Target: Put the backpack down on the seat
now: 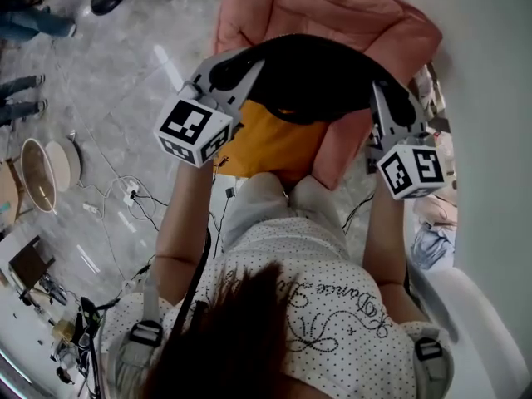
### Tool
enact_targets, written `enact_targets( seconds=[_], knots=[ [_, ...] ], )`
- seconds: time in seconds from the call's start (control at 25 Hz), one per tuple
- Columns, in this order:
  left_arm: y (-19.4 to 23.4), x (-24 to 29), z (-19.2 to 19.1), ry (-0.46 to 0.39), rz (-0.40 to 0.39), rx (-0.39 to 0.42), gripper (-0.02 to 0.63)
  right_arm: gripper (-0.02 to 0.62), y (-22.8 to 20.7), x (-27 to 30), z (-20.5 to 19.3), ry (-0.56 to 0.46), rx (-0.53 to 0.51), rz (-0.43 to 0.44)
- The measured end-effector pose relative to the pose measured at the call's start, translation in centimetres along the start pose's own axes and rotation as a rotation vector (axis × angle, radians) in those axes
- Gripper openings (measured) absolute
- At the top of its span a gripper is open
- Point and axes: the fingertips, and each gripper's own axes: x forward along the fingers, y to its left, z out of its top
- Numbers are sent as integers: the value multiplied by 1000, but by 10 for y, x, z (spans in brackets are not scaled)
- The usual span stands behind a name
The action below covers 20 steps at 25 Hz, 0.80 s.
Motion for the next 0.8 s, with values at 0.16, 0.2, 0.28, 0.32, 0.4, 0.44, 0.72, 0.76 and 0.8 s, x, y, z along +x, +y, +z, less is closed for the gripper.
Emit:
enact_targets(
  seconds=[0.16,0.2,0.28,0.32,0.4,0.44,0.72,0.76,0.8],
  knots=[
    [10,0,-17,24,23,8,23,103,2,12,-16,49,-10,8],
    [14,1,-24,36,30,4,25,103,2,16,-23,65,-19,12],
    [20,7,-46,67,39,0,26,103,-3,27,-45,108,-31,17],
    [23,13,-60,85,41,-3,28,103,-9,33,-59,131,-31,17],
    [26,29,-89,125,41,-11,29,103,-23,44,-89,178,-25,15],
    [27,36,-102,147,41,-16,31,103,-30,49,-104,202,-22,13],
    [38,70,-181,275,51,-57,32,104,-62,79,-187,329,16,-10],
    [38,73,-189,286,53,-60,32,104,-65,82,-195,339,12,-13],
    [39,76,-194,293,56,-61,34,104,-67,84,-201,346,6,-16]
  ],
)
